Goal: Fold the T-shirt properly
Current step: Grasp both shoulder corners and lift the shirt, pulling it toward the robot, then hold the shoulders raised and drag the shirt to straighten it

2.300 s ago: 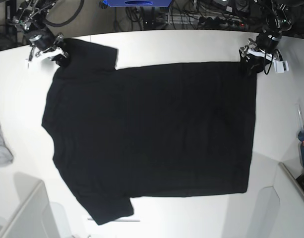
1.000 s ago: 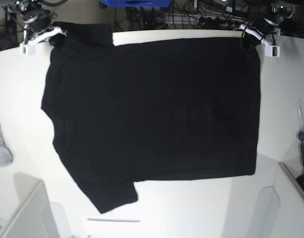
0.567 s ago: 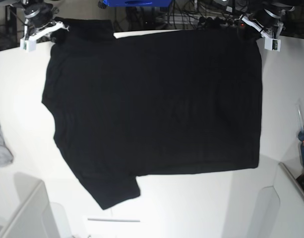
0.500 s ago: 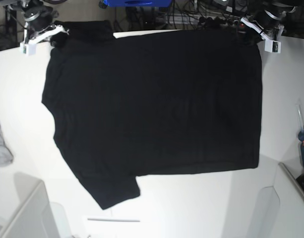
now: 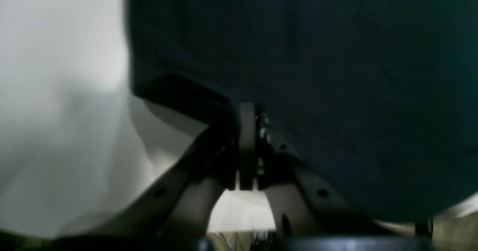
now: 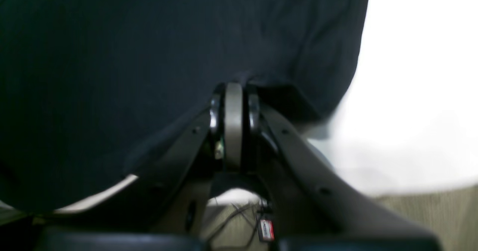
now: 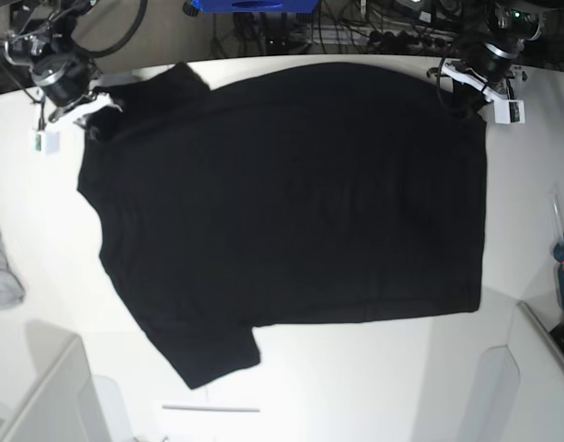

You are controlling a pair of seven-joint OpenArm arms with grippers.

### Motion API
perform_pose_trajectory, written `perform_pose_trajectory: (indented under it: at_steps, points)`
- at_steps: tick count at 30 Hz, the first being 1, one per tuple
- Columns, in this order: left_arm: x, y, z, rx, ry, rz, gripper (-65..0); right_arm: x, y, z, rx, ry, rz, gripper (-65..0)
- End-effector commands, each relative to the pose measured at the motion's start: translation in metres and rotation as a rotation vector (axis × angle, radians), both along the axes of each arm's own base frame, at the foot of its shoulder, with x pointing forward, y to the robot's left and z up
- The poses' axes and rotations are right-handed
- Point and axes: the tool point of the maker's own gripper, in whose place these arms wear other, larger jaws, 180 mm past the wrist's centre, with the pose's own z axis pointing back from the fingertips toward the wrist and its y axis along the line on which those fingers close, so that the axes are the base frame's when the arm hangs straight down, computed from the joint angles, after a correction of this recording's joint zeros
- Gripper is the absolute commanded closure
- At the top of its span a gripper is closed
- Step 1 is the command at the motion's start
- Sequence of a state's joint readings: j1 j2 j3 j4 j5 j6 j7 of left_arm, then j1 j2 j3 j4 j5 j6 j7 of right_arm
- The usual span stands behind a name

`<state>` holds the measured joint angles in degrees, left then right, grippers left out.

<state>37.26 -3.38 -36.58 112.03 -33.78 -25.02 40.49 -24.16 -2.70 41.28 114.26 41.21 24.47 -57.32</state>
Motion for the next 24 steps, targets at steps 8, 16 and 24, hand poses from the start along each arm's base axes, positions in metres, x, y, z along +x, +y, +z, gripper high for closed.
perform_pose_trajectory:
  at_steps: [8,16,24]
  points:
    - [0.029,0.006,0.016,0.004,-0.096,0.023,0.0,0.046,0.003,0.023,0.027,-0.091,0.016,0.0]
    - [0.055,0.018,0.022,-0.015,-0.148,0.117,0.0,0.077,-0.002,0.02,0.108,-0.106,-0.045,0.0]
    - [0.076,0.026,0.033,-0.021,-0.198,0.181,0.0,0.1,0.003,0.0,0.208,-0.079,-0.06,0.0]
